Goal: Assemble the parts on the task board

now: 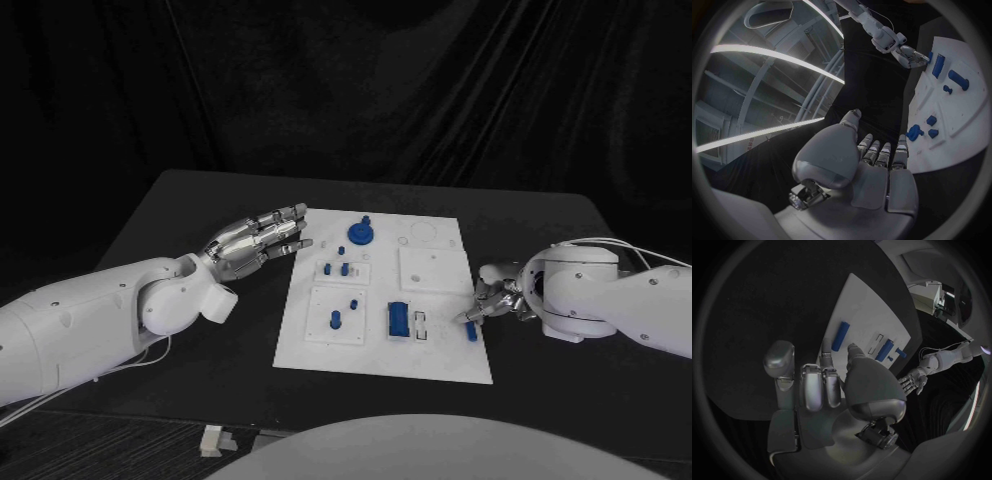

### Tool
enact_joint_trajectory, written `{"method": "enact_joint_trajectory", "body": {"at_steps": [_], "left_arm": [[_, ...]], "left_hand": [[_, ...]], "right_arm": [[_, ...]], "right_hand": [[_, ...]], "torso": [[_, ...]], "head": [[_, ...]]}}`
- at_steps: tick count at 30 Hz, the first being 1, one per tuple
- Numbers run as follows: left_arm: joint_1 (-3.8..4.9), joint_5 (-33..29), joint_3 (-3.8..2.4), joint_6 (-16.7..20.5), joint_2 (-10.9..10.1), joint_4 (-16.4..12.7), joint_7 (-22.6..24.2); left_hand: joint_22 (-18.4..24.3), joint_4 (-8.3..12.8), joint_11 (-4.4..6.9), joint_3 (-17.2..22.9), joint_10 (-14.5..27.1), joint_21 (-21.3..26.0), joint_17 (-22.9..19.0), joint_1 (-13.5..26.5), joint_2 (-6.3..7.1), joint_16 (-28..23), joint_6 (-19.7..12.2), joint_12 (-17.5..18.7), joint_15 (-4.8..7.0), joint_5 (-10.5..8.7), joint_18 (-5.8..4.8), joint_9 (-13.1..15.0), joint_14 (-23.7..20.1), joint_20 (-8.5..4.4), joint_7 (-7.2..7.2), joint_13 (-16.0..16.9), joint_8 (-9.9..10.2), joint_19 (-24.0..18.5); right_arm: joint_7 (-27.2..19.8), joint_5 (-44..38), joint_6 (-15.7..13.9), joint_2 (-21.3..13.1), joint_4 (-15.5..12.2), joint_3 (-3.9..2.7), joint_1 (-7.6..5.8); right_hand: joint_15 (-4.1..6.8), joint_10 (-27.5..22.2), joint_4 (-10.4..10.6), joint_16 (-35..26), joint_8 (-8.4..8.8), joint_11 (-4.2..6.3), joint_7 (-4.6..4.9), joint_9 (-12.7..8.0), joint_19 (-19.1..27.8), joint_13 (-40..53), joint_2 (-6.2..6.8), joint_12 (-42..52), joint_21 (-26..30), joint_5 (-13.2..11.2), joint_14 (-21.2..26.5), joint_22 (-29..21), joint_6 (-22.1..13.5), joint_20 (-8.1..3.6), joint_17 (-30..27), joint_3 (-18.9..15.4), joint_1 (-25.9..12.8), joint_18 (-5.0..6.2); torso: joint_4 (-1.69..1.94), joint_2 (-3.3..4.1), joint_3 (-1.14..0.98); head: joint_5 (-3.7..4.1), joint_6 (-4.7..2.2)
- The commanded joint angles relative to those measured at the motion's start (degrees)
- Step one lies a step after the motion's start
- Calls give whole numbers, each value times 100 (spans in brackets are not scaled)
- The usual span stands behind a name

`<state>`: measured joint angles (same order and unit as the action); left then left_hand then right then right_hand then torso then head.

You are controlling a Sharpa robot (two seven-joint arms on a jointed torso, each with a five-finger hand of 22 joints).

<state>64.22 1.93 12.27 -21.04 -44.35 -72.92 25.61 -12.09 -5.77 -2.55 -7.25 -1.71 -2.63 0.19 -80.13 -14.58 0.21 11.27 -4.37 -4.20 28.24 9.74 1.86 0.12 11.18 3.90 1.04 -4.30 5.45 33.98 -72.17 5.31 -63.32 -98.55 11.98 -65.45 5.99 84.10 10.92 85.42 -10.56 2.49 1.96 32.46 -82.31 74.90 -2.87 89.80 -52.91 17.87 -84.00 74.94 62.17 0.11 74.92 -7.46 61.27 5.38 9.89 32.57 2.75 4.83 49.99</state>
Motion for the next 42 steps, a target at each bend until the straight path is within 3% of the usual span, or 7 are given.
{"method": "enact_joint_trajectory", "body": {"at_steps": [1,9,12,19,23,27,42], "left_arm": [[-12,-37,-6,-86,7,-11,51],[-24,-37,-6,-86,2,-21,53],[-27,-37,-6,-81,-6,-27,54],[-31,-37,-6,-70,-20,-39,53],[-33,-37,-6,-71,-22,-43,53],[-34,-37,-6,-71,-20,-43,56],[-40,-37,-6,-70,-2,-24,41]], "left_hand": [[7,-26,-46,4,-9,-19,-4,35,-19,22,8,-32,-22,31,65,6,-1,18,31,6,-30,16],[9,-25,-52,7,-9,-19,-4,34,-22,21,7,-30,-20,31,65,6,-2,17,36,5,-32,16],[9,-25,-52,7,-9,-19,-4,34,-22,21,7,-30,-20,31,65,6,-2,17,36,5,-32,16],[9,-25,-52,7,-9,-19,-4,34,-22,21,7,-30,-20,31,65,6,-2,17,36,5,-32,16],[11,-23,-56,10,-9,-19,-4,32,-25,23,1,-32,-17,33,65,5,-1,17,40,6,-31,15],[11,-23,-56,10,-9,-19,-4,32,-25,23,1,-32,-17,33,65,5,-1,17,40,6,-31,15],[11,-23,-56,10,-9,-19,-4,32,-25,23,1,-32,-17,33,65,5,-1,17,40,6,-31,15]], "right_arm": [[109,-59,95,25,16,-1,26],[104,-28,105,98,41,0,82],[100,-10,118,124,52,0,102],[73,148,33,156,52,0,131],[35,332,-203,164,25,-1,137],[-14,575,-493,157,-14,-1,139],[-236,2450,-1441,-17,-360,-4,108]], "right_hand": [[-42,590,-110,-36,90,-47,46,-115,-1,1510,14,20,37,120,-432,637,23,58,606,24,143,109],[-57,590,-379,-66,280,-65,67,-358,15,1510,23,20,115,548,-421,620,41,73,550,154,437,120],[-59,590,-713,-103,401,-72,79,-492,36,1510,0,20,201,881,-407,601,-16,75,486,395,863,133],[-136,590,-1269,-138,640,-174,201,-821,68,1510,50,20,322,774,-394,578,-159,130,427,1007,1195,142],[-189,590,-1770,-137,657,-260,265,-1126,67,1510,192,20,341,405,-394,587,-119,165,421,1910,917,155],[-195,590,-2215,-120,615,-245,274,-1297,50,1510,358,20,322,458,-398,597,-54,195,438,2754,505,144],[-182,590,-2544,-38,454,-223,259,-1322,8,1510,383,20,174,1223,-423,631,37,179,557,3378,63,125]], "torso": [[2,-5,-2],[-2,-5,-1],[-3,-4,-2],[6,-5,-6],[6,-4,-6],[6,-2,-5],[5,-4,-6]], "head": [[6,1],[-5,1],[-13,1],[-15,1],[-18,1],[-23,1],[-14,1]]}}
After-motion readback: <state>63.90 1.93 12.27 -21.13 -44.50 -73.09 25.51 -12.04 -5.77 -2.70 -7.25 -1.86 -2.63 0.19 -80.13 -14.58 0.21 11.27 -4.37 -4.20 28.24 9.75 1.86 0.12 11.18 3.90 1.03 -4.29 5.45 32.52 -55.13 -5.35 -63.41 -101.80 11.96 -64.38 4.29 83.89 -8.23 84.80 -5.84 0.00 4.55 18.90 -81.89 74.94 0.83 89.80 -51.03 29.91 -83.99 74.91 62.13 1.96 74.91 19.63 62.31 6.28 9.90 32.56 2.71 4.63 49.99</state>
